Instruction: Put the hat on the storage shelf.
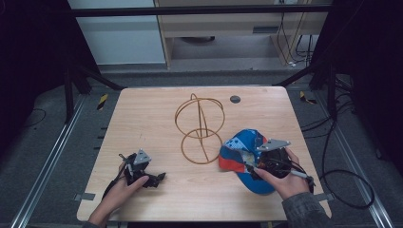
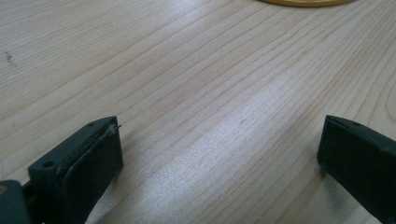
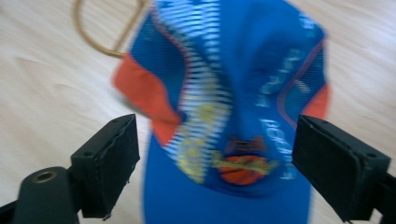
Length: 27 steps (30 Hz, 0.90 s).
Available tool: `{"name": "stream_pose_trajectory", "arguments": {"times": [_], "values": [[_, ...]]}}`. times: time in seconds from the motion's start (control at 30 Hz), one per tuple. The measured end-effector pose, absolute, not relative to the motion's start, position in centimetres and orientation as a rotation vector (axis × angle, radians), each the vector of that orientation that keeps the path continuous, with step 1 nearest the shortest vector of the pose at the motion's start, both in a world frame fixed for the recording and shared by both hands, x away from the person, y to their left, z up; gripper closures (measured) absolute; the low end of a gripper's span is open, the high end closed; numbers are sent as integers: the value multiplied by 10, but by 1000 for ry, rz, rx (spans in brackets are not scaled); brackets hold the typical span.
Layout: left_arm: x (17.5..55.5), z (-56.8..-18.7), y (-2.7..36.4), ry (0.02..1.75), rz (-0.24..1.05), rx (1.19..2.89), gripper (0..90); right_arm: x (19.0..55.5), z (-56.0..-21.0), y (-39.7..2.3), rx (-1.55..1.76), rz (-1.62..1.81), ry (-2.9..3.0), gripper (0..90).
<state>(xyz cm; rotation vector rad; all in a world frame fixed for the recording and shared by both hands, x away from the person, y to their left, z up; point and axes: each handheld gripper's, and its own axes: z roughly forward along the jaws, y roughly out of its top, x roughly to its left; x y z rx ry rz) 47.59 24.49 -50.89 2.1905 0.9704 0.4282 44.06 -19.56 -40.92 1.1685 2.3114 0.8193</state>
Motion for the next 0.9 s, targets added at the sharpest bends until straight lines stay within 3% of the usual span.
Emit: {"name": "stream_pose_trajectory", "arguments": {"times": [0.57,0.77,0.9], "values": [[476,-509,245,969,427,2191,0,477,-407,-211,1266,822,2373,134],[476,-509,245,969,427,2191,0,490,-412,-206,1312,850,2407,248],[476,-509,245,969,427,2191,0,494,-417,-202,1326,823,2442,378]]}}
